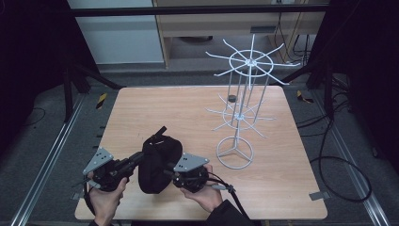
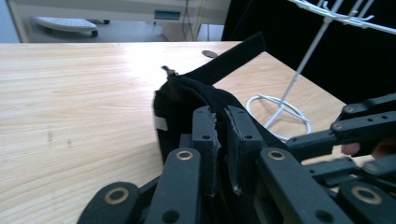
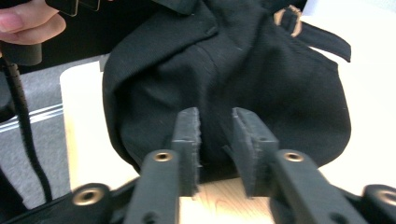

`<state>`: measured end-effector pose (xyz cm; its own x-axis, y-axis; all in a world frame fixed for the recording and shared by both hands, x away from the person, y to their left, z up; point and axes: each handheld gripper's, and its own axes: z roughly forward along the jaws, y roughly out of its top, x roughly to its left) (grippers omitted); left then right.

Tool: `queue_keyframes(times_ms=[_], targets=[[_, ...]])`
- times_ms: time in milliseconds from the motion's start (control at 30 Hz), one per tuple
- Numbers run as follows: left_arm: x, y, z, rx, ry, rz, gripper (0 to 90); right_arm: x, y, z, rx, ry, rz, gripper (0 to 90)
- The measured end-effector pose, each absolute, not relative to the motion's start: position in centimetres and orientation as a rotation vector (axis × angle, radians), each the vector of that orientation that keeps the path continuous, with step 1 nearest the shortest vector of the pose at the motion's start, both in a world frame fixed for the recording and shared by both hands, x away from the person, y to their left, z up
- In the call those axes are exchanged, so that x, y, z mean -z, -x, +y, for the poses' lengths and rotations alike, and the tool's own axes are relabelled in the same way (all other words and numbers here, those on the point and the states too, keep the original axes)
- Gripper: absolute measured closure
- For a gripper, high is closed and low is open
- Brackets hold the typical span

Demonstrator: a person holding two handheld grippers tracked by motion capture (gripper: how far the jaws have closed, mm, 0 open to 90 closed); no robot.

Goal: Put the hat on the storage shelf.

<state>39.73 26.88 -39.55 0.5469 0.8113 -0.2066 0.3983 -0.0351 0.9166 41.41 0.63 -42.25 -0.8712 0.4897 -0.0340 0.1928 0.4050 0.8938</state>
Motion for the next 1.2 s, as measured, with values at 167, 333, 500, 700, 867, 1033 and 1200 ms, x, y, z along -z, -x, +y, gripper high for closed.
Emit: queue_keyframes(times_ms=[167,333,500,700,867,1033,1200], targets=[[39.8,-39.8,27.9,-0.492,-1.649,1.069,82.1,42.5,-41.4,-1.1,-1.528,-0.629,2.326,58.0],[40.3,-40.0,29.0,-0.544,-1.654,1.115,81.8,42.2,-41.7,-2.4,-1.517,-0.671,2.311,55.2],[41.3,-40.6,30.2,-0.596,-1.668,1.183,81.1,42.7,-41.5,-4.2,-1.489,-0.695,2.295,51.8],[42.8,-41.6,31.4,-0.668,-1.711,1.268,85.0,44.0,-41.1,-7.5,-1.435,-0.759,2.264,49.0],[44.3,-42.4,31.7,-0.664,-1.765,1.305,89.4,44.7,-40.9,-9.7,-1.409,-0.816,2.232,47.3],[44.5,-42.6,31.7,-0.665,-1.780,1.314,89.4,45.2,-40.8,-11.4,-1.383,-0.856,2.214,47.2],[43.8,-42.2,31.8,-0.699,-1.764,1.286,84.2,45.2,-40.5,-12.8,-1.373,-0.879,2.191,46.4]])
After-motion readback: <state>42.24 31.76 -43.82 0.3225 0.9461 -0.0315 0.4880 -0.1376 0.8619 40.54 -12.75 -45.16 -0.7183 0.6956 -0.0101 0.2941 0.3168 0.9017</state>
